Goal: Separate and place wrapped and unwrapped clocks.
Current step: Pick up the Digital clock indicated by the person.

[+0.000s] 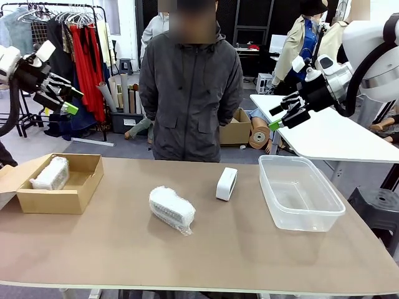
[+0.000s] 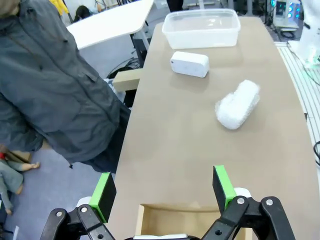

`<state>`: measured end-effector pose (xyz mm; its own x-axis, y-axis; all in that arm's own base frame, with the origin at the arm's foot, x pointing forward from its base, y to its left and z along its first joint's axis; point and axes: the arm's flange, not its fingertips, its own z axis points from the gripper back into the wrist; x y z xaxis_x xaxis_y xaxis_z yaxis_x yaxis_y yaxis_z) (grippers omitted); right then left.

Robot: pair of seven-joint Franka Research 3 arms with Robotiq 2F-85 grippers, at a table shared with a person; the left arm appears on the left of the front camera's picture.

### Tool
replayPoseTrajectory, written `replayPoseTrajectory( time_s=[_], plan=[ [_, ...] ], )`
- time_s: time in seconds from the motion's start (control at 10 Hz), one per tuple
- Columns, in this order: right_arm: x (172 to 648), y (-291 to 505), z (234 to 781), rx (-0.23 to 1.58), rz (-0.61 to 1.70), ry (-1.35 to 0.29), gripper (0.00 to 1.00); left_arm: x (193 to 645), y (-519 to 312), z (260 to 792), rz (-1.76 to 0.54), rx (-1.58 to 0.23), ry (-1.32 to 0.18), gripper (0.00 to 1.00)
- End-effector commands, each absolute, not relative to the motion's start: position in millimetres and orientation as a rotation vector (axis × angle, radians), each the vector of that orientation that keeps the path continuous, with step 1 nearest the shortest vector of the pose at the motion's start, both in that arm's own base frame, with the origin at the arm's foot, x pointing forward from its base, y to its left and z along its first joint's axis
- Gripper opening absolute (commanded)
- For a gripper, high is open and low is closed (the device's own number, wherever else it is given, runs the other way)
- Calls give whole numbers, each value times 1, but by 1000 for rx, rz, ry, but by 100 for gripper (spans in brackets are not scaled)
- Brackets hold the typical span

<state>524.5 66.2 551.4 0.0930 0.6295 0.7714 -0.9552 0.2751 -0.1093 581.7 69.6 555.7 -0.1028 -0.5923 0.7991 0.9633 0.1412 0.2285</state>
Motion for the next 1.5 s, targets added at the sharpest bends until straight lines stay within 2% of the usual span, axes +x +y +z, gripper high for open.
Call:
replayPoseTrajectory(
  time_s=[0.0, 0.9, 1.1, 1.4],
  plan=[
    [524, 66, 553, 487, 1249, -832, 100, 581, 70, 556, -1412, -510, -941, 100],
    [524, 66, 553, 487, 1249, -832, 100, 582, 70, 556, -1411, -510, -946, 100],
    [524, 66, 553, 487, 1249, -832, 100, 580, 71, 545, -1408, -563, -809, 100],
    [524, 66, 553, 487, 1249, -832, 100, 579, 67, 540, -1437, -616, -726, 100]
  ],
)
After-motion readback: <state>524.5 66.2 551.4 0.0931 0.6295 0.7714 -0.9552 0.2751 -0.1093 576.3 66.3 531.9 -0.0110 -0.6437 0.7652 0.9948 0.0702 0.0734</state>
